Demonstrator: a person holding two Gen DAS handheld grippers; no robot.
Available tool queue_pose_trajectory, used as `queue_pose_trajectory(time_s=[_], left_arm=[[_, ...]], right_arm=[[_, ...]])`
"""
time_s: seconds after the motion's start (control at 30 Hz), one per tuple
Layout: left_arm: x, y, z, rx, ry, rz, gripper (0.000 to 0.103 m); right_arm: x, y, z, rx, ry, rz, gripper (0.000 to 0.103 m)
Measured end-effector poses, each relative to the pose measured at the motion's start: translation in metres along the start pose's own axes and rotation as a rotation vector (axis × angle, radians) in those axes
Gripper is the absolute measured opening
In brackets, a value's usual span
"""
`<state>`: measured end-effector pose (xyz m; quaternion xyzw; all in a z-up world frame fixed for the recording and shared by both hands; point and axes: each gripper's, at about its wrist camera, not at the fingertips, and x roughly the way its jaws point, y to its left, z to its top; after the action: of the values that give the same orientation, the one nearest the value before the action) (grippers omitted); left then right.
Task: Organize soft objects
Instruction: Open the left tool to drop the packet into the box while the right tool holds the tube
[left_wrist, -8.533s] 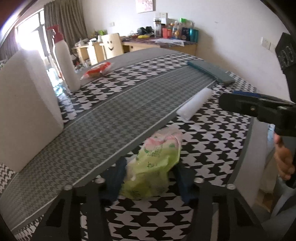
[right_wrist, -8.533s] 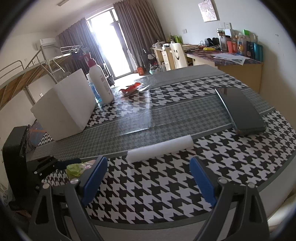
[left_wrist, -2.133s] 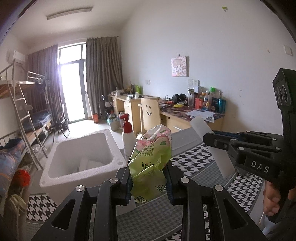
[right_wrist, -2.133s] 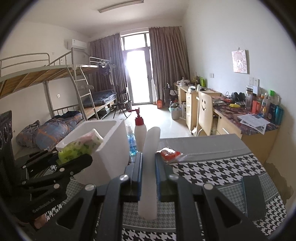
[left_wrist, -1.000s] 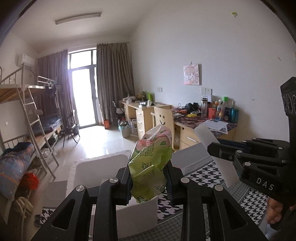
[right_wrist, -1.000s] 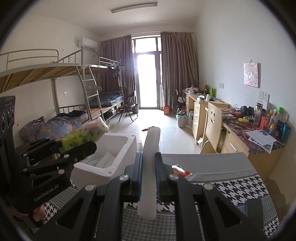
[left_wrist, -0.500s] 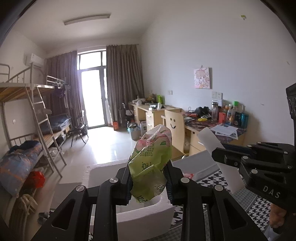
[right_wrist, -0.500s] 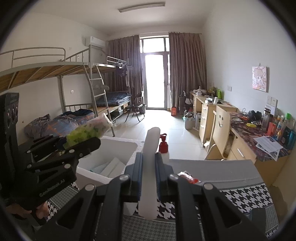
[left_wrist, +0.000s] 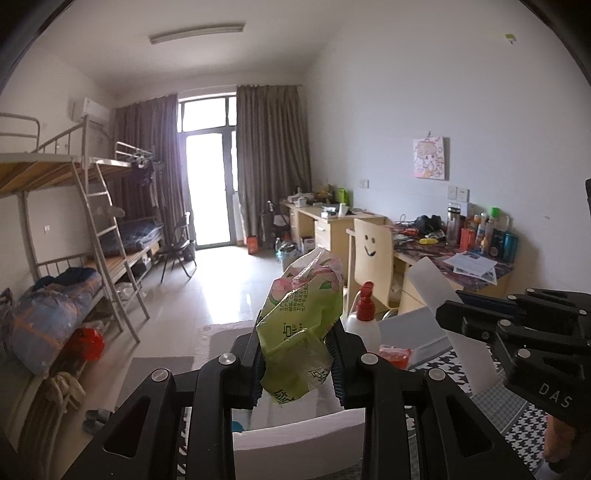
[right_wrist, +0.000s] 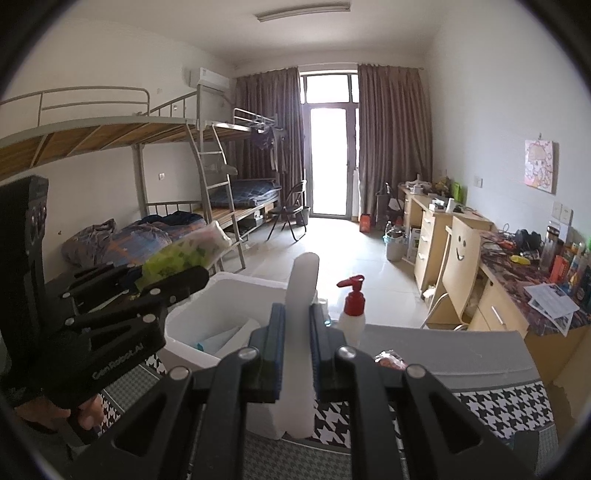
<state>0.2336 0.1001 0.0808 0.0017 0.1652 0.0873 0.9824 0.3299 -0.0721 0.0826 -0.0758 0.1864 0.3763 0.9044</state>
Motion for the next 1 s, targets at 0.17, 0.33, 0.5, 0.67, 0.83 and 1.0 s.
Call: queue_pose_trajectory(time_s=[0.17, 0.33, 0.5, 0.67, 0.83, 1.0], left_arm=[[0.005, 0.002, -0.001, -0.009, 0.008, 0.023, 0.03], [0.014, 0.005, -0.003, -0.023, 0.028, 0.032, 0.03], [0.019, 0.012, -0.005, -0.042, 0.038, 0.04, 0.031], [0.026, 0.016, -0.007, -0.045, 0.058, 0.041, 0.031], [0.037, 0.018, -0.008, -0.05, 0.086, 0.032, 0.031], [0.045, 0.024, -0.012, -0.056, 0.104, 0.03, 0.031]], right_arm=[[0.009, 0.003, 0.004, -0.003, 0.012, 0.015, 0.016], [0.019, 0.007, 0.007, -0.01, 0.023, 0.038, 0.016], [0.029, 0.011, 0.008, -0.015, 0.038, 0.059, 0.016], [0.037, 0.014, 0.008, -0.018, 0.05, 0.066, 0.016], [0.044, 0.015, 0.009, -0.016, 0.064, 0.067, 0.016], [0.05, 0.013, 0.009, -0.012, 0.076, 0.066, 0.016]])
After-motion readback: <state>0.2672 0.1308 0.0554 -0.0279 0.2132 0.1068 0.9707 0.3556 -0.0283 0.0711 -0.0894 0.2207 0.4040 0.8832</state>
